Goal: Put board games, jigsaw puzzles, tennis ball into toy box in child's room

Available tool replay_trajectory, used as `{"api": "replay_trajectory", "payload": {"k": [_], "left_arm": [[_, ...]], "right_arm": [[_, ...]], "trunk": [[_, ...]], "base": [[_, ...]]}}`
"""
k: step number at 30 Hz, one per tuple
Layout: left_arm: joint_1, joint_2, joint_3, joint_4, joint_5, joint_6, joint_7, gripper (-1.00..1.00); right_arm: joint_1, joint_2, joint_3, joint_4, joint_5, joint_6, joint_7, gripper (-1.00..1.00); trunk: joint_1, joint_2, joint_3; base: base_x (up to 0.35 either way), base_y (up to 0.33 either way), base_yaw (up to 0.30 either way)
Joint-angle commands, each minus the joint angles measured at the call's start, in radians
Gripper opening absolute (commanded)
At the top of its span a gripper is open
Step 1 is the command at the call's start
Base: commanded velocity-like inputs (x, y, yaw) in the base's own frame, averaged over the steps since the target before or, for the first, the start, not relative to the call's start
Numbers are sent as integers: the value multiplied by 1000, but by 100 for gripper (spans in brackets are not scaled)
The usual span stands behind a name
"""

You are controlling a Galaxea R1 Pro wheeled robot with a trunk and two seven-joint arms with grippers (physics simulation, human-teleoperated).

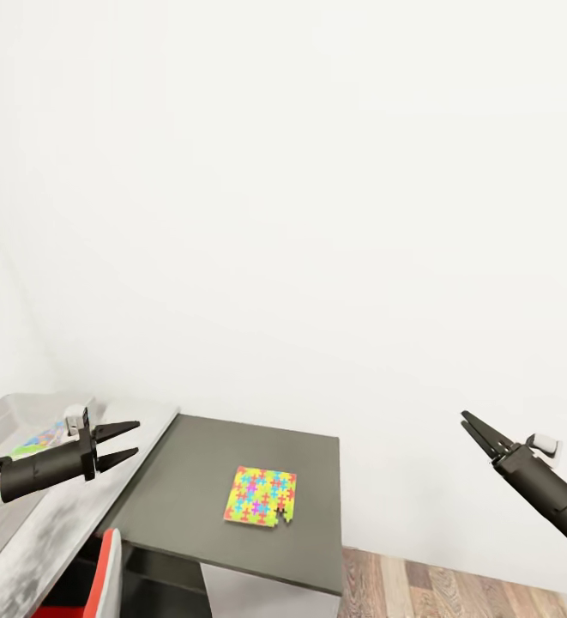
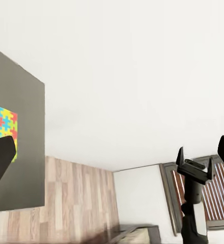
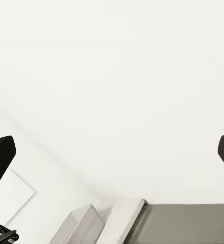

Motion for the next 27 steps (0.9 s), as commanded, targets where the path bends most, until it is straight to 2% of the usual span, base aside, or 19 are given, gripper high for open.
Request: {"api": "replay_trajectory", "payload": {"k": [1, 9, 27], "left_arm": [[-1, 1, -2, 1, -4, 1, -6, 100], [-1, 1, -1, 1, -19, 1, -6, 100], [-1, 1, 0, 1, -22, 1, -6, 100]], "right_arm": [[-1, 0, 0, 2, -2, 5, 1, 100], [-1, 0, -1, 5, -3, 5, -15, 100], [-1, 2, 2, 6, -1, 5, -20, 100]], "trunk": [[1, -2, -1], [1, -2, 2], [1, -2, 9]], "base": [[0, 0, -280], [0, 0, -280], [0, 0, -281]]}}
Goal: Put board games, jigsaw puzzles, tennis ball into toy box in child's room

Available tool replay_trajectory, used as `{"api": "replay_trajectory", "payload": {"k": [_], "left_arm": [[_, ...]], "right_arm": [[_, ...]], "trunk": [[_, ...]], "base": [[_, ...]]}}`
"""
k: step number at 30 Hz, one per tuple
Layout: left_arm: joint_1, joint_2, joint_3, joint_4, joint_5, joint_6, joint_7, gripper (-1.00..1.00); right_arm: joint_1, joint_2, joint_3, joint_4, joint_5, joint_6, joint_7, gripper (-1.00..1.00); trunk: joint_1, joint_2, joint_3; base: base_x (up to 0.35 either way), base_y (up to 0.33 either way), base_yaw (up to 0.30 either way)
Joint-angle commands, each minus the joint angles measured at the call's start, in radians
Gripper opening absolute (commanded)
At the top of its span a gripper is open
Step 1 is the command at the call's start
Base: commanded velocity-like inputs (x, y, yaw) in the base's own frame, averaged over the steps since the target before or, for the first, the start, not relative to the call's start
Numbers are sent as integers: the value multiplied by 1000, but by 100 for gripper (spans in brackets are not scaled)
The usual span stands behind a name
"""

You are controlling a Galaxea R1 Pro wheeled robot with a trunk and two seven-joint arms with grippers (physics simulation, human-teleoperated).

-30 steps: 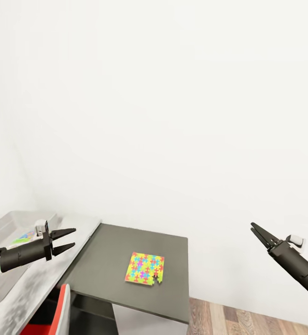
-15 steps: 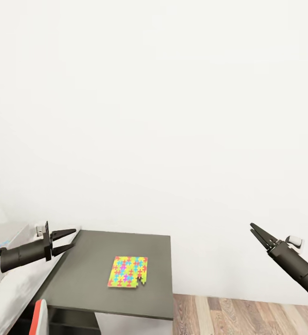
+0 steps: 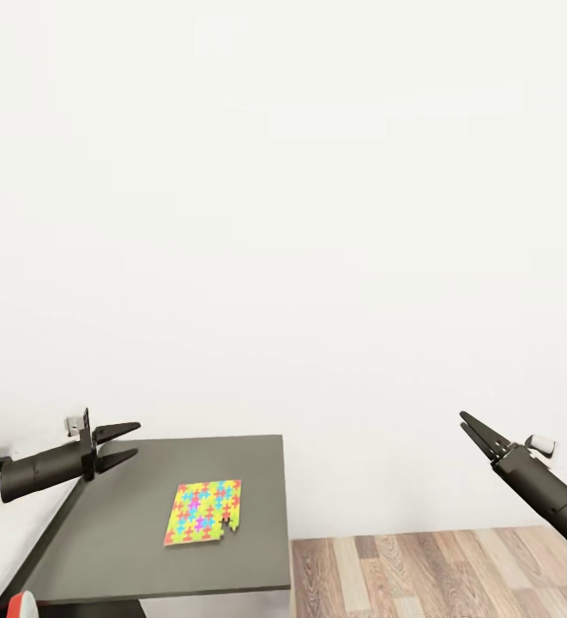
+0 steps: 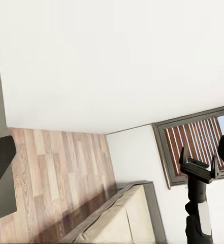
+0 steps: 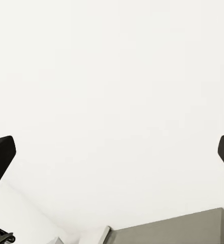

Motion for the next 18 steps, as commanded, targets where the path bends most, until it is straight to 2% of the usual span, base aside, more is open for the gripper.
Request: {"api": "replay_trajectory", "payload": {"k": [1, 8, 13, 18], "left_arm": [[-1, 1, -2, 1, -3, 2, -7, 100], [-1, 1, -1, 1, -4, 1, -6, 100], [-1, 1, -1, 1, -4, 0, -6, 100], [-1, 1, -1, 1, -5, 0, -6, 100]], "right_arm": [[-1, 0, -1, 0, -2, 5, 2, 100], [-1, 1, -1, 0, 0, 4, 1, 100], [-1, 2, 0, 0, 2, 3, -1, 100], [-1, 1, 5, 0, 2, 3, -5, 100]], "trunk": [[0, -1, 0], [0, -1, 2], [0, -1, 2], [0, -1, 2]], "base": [[0, 0, -280], [0, -7, -214], [0, -186, -38], [0, -80, -6]]}}
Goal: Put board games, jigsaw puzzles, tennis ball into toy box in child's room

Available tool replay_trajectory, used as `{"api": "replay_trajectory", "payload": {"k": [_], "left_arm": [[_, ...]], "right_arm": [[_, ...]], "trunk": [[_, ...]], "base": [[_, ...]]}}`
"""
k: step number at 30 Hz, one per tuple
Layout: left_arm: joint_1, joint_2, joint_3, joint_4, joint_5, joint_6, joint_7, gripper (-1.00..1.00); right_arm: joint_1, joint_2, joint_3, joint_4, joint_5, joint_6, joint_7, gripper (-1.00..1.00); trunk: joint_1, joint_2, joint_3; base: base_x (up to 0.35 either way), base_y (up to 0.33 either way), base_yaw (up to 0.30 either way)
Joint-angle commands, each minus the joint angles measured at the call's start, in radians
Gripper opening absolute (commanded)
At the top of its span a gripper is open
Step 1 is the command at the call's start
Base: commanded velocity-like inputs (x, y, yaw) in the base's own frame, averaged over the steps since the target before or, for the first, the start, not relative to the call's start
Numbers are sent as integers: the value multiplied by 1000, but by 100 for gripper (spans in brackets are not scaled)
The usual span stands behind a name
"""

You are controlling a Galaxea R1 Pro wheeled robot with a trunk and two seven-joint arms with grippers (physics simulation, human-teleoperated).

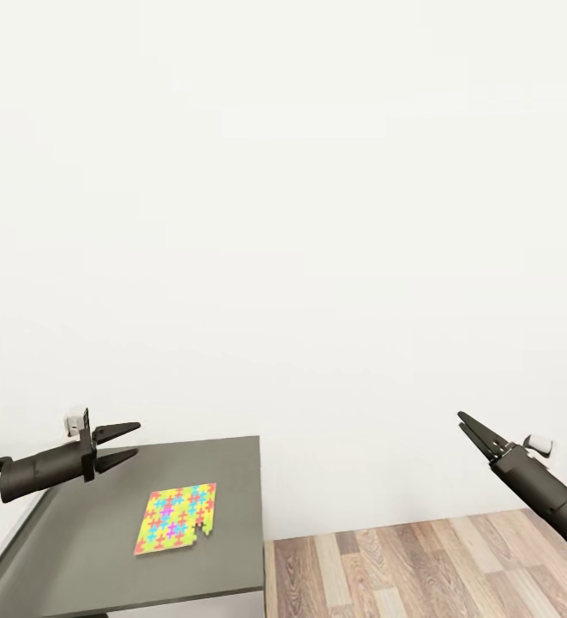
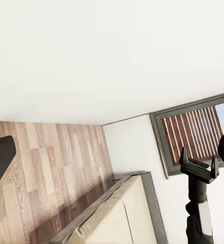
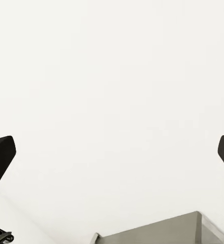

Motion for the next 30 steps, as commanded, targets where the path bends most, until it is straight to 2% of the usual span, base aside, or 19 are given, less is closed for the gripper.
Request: {"api": "replay_trajectory", "payload": {"k": [1, 12, 19, 24, 30], "left_arm": [[-1, 1, -2, 1, -3, 2, -6, 100], [-1, 1, -2, 2, -4, 2, -1, 100], [-1, 0, -1, 2, -26, 1, 1, 100], [-5, -2, -1, 2, -63, 0, 11, 100], [-17, -10, -1, 3, -110, -5, 85, 100]], "right_arm": [[-1, 0, -1, 0, -2, 5, 2, 100], [-1, 0, 0, 1, 1, 4, 1, 100], [-1, 6, 1, 2, 61, 4, -22, 100], [-1, 5, 1, 36, 104, 0, -81, 100], [-6, -1, 1, 152, 130, 2, -222, 100]], "trunk": [[0, -1, 0], [0, -1, 0], [0, -1, 0], [0, -1, 0], [0, -1, 0]], "base": [[0, -33, -2], [0, -7, -1], [0, 0, 0], [0, 0, 0], [0, 0, 0]]}}
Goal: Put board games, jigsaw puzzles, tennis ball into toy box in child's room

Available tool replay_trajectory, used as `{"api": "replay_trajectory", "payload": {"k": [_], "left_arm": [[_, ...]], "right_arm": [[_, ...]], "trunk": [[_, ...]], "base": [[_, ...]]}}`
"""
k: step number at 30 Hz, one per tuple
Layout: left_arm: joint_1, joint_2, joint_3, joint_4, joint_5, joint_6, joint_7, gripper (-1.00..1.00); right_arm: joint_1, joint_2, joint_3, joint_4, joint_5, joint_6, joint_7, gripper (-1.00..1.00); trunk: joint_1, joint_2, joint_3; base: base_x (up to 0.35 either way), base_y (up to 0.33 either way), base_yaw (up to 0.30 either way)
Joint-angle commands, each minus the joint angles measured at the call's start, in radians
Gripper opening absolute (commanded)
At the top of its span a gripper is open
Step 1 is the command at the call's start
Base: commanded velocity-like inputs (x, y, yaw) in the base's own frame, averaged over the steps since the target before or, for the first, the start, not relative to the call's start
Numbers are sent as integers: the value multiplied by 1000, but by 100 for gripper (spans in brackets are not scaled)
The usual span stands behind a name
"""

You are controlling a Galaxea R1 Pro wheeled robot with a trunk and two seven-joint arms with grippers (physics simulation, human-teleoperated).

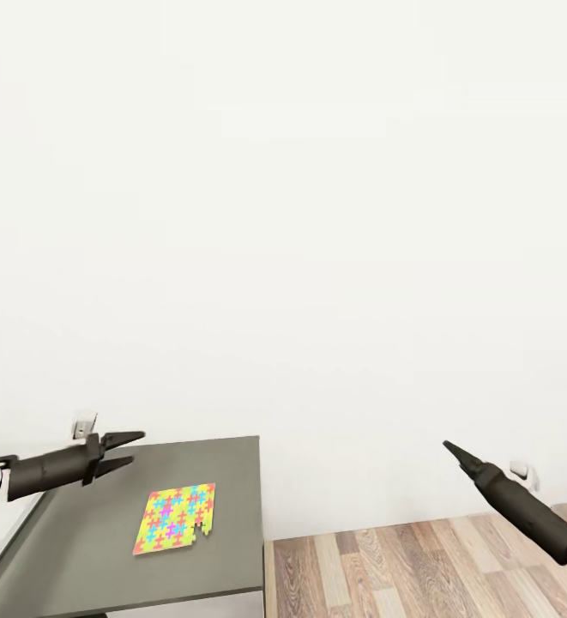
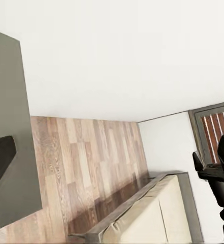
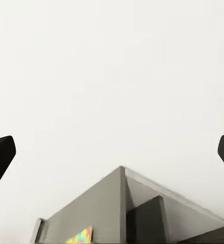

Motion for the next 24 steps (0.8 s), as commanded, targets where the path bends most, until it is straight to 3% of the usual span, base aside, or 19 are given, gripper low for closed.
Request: {"api": "replay_trajectory", "payload": {"k": [1, 3, 5, 9, 10, 12, 13, 17, 18, 20, 24], "left_arm": [[-3, -8, -1, 2, -11, -3, 26, 100], [-4, -25, -2, 3, -17, -8, 87, 100], [-5, -59, -2, 8, -23, -12, 189, 100], [-6, -96, -2, 10, -34, -14, 314, 100], [-8, -116, -2, 10, -41, -15, 384, 100], [-16, -140, -2, 11, -48, -16, 458, 100], [-39, -168, -2, 11, -58, -16, 537, 100], [-120, -225, -3, 19, -85, -13, 691, 100], [-159, -248, -4, 32, -105, -15, 756, 100], [-200, -277, -5, 77, -144, -24, 824, 100], [-236, -315, -6, 168, -213, -83, 874, 100]], "right_arm": [[-6, -1, 3, 22, 0, 8, -35, 100], [-16, -2, 22, 40, 2, 11, -90, 100], [-28, -3, 73, 53, 3, 12, -164, 100], [-43, -3, 135, 57, 5, 14, -251, 100], [-53, -3, 168, 59, 5, 14, -301, 100], [-63, -3, 202, 60, 5, 14, -353, 100], [-72, -1, 238, 62, 4, 14, -405, 100], [-86, 1, 310, 63, 4, 14, -504, 100], [-90, 2, 340, 63, 4, 14, -548, 100], [-93, 6, 370, 62, 4, 13, -606, 100], [-96, 11, 393, 61, 4, 9, -673, 100]], "trunk": [[0, -1, 0], [0, -1, 0], [0, -1, 0], [0, -1, 0], [0, -1, 0], [0, -1, 0], [0, -1, 0], [0, -1, 0], [0, -1, 0], [0, -1, 0], [0, -1, 0]], "base": [[0, 0, 0], [0, 0, 0], [0, 0, 0], [0, 0, 0], [0, 0, 0], [0, 0, 0], [0, 0, 0], [0, 0, 0], [0, 0, 0], [0, 0, 0], [0, 0, 0]]}}
